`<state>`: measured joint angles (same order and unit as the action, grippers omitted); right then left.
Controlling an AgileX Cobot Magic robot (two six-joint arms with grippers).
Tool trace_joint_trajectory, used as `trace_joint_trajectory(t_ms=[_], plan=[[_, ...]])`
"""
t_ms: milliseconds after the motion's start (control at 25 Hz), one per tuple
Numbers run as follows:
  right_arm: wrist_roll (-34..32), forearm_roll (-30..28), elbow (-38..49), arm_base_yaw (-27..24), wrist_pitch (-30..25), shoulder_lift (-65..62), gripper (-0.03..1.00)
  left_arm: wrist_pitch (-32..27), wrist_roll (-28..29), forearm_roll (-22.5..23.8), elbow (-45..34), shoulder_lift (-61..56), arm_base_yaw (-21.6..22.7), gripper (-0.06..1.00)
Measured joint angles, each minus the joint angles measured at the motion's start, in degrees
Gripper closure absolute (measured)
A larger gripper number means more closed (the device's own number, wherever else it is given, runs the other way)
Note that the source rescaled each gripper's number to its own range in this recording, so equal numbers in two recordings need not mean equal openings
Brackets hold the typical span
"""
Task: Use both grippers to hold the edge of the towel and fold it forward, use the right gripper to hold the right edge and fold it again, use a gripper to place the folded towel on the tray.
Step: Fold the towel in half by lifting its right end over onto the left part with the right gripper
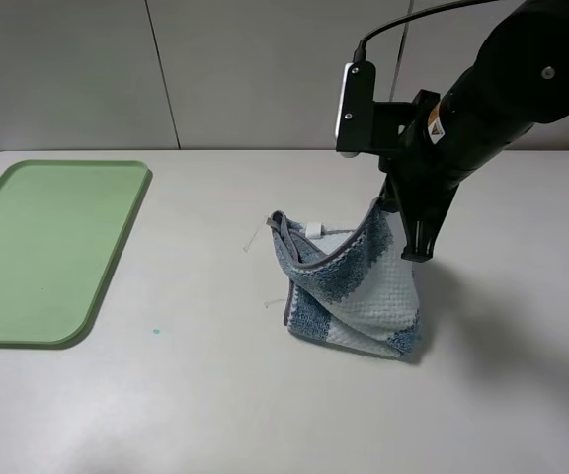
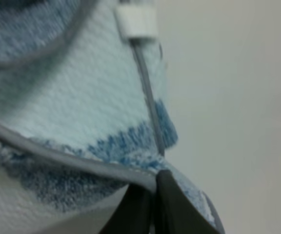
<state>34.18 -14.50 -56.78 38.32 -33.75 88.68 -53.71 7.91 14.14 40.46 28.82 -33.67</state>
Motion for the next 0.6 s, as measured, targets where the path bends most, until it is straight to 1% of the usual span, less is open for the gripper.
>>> trace_joint_trajectory(t_ms=[280,600], plan=[[0.11,0.76,-0.06,4.63,4.02,1.63,0.97,0.00,0.00,0.00,0.00,0.00,0.00,-0.06],[0.11,6.60,-0.06,5.15,9.69,9.91,0.97,0.00,0.00,0.00,0.00,0.00,0.00,-0.06]])
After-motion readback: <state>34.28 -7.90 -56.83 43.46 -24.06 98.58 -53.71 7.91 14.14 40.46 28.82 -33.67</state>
